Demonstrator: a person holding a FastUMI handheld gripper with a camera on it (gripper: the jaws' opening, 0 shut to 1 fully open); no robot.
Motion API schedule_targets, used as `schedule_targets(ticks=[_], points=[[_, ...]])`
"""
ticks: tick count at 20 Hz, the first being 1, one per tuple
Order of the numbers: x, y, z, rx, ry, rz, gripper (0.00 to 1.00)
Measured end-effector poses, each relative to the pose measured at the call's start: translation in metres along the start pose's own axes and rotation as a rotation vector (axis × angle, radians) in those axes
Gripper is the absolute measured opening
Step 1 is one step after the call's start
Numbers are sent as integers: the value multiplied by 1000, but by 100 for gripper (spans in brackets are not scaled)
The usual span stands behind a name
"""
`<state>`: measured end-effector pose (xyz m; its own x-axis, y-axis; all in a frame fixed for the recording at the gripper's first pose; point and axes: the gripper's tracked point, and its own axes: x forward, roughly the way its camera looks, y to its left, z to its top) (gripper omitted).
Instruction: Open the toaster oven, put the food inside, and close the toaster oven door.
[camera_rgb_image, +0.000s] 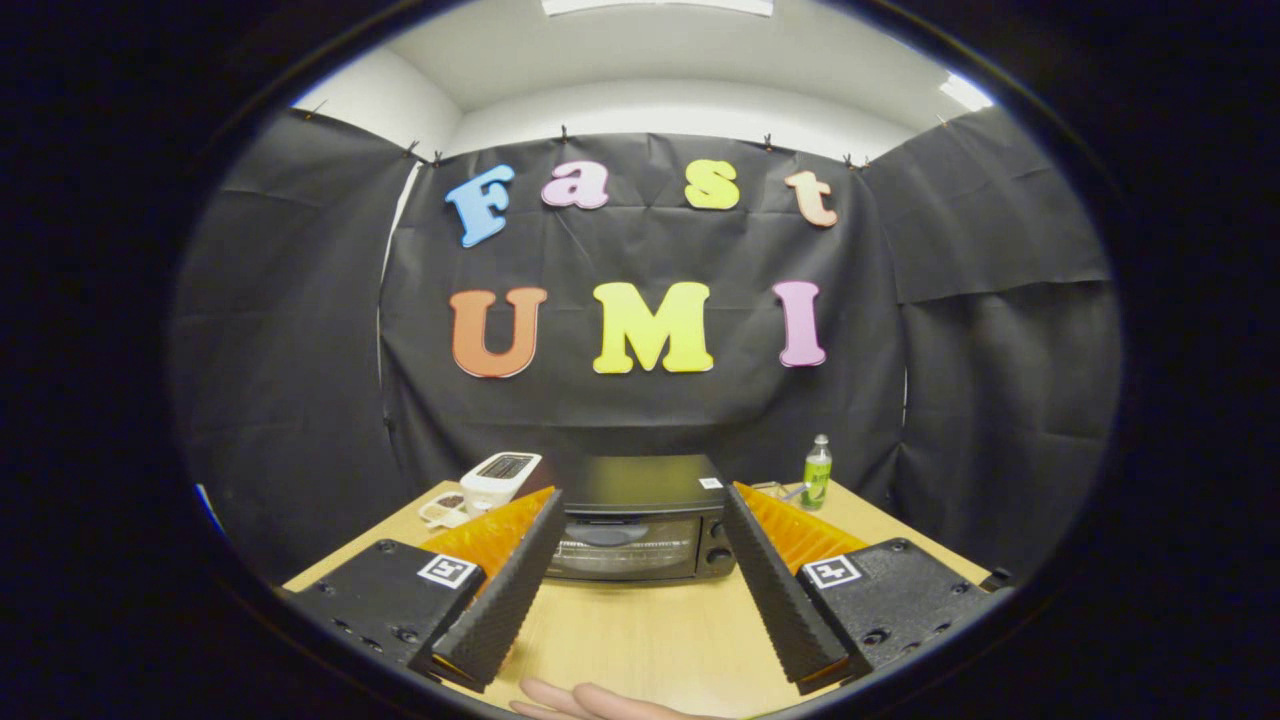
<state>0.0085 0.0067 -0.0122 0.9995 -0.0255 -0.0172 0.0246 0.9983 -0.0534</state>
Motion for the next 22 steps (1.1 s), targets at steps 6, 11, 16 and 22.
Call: schedule_targets(ticks=[6, 11, 16, 22], points=[[11, -5, -7, 26, 8, -22, 100], [37, -5, -21, -17, 17, -69, 100], [84, 24, -43, -77, 7, -11, 100], [144, 40, -91, -18, 41, 73, 100]])
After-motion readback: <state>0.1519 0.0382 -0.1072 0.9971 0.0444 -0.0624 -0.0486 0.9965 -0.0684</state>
